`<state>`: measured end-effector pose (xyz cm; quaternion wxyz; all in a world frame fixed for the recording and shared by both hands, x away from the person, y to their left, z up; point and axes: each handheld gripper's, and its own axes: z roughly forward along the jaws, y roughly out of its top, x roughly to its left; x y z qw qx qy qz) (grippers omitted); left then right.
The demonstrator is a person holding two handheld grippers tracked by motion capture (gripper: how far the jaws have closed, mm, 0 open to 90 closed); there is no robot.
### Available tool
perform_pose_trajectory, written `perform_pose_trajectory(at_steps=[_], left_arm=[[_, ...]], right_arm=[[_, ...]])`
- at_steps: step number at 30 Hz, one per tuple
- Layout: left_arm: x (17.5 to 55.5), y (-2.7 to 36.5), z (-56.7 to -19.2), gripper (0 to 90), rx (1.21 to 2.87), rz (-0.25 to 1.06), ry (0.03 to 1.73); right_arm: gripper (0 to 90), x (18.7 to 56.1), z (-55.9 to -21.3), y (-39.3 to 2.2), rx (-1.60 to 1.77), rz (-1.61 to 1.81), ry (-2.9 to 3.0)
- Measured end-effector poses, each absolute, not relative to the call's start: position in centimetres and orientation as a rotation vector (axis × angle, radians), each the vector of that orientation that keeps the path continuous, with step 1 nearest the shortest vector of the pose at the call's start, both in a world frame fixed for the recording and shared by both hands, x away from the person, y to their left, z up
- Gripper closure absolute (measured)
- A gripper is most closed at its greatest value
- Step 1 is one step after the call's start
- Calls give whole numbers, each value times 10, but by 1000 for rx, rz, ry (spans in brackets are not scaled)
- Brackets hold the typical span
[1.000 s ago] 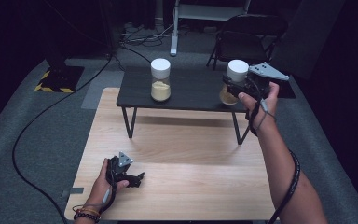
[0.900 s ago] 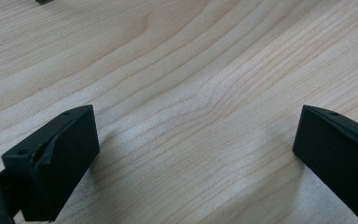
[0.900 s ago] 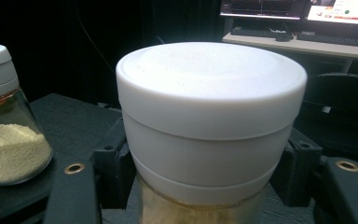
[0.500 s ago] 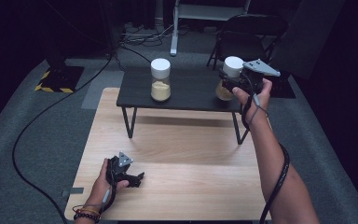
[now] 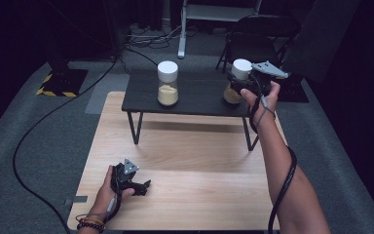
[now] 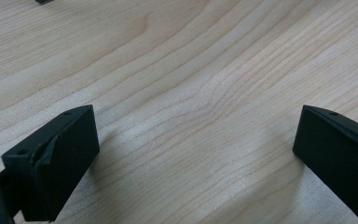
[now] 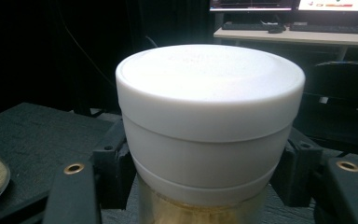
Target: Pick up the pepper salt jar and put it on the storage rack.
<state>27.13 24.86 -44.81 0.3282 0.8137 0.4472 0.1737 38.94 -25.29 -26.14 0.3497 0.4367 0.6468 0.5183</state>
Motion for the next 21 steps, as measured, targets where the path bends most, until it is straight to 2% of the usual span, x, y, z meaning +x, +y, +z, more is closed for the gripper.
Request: perform_pose_trajectory(at_steps=[21], left_arm=[[271, 248, -448, 5, 2131, 455, 1172]], right_arm=[[329, 389, -273, -254, 1106, 1367, 1682]])
